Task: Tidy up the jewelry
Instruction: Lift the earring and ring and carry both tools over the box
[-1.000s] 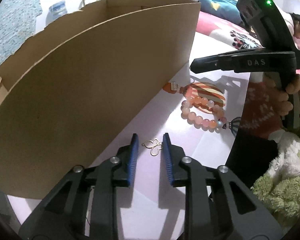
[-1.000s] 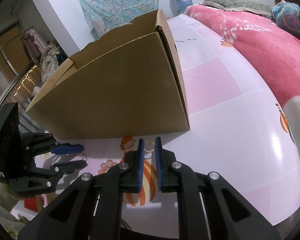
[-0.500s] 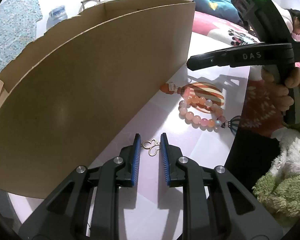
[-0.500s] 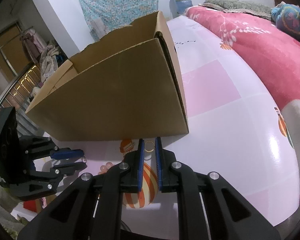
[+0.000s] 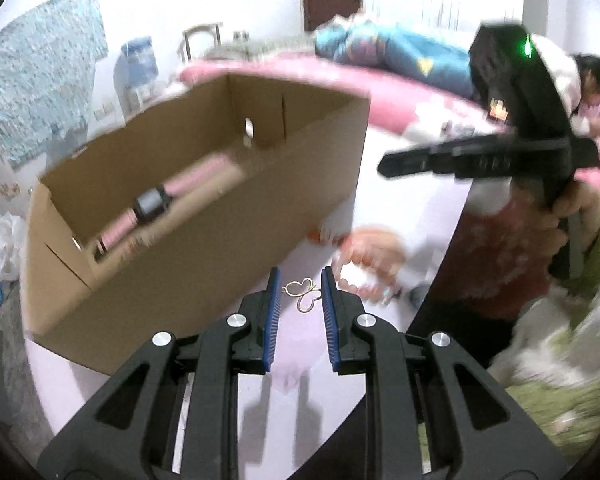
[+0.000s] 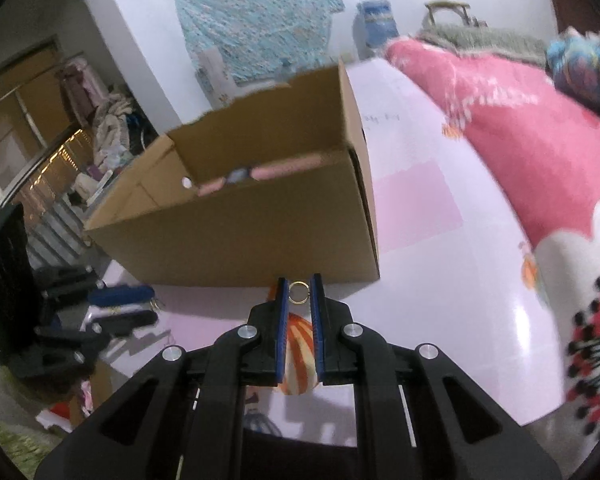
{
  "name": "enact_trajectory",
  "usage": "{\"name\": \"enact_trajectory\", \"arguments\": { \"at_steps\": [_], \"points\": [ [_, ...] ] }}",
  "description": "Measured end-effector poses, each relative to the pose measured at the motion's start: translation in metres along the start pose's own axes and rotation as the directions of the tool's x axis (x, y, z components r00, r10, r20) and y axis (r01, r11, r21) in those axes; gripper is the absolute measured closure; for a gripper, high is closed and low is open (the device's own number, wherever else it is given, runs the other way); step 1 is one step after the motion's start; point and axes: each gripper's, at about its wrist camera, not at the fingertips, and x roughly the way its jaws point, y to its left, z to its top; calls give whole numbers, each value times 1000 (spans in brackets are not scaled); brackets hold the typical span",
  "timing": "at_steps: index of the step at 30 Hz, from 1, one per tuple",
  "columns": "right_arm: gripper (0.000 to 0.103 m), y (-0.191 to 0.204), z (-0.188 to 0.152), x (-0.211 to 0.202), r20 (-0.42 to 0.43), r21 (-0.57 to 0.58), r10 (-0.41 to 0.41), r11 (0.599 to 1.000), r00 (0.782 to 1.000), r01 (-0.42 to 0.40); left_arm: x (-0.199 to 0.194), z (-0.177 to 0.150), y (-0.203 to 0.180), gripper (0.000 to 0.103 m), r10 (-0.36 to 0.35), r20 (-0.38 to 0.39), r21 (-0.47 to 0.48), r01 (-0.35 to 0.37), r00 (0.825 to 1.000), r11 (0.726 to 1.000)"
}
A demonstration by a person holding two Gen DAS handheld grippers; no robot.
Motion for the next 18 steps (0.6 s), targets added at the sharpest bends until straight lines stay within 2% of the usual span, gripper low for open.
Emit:
{"name": "enact_trajectory", "arguments": {
  "at_steps": [5, 8, 11, 12, 14, 17, 18],
  "points": [
    [92, 13, 31, -32, 77, -41, 57, 998, 995, -54, -45, 35, 6, 84, -27, 140, -21, 30, 990, 999],
    [92, 20, 56, -35, 108, -66, 105, 993, 989, -99, -49, 57, 21, 84, -21, 171, -48, 30, 985, 998],
    [92, 20, 84, -12, 60, -63, 151, 987, 987, -147, -25, 79, 39, 84, -8, 119, -90, 19, 993, 996],
    [92, 20, 89, -4, 36, -56, 152, 987, 988, -150, -14, 84, 46, 84, -9, 84, -112, 19, 996, 993],
    [92, 18, 102, 23, -66, -23, 175, 984, 982, -177, 20, 92, 68, 84, -36, -29, -204, 29, 999, 978],
    [92, 15, 114, 64, -220, 34, 197, 980, 955, -195, 65, 95, 93, 84, -106, -154, -327, 51, 982, 944],
    [92, 15, 115, 75, -259, 44, 189, 982, 947, -183, 81, 94, 102, 84, -140, -199, -380, 55, 970, 923]
  ]
}}
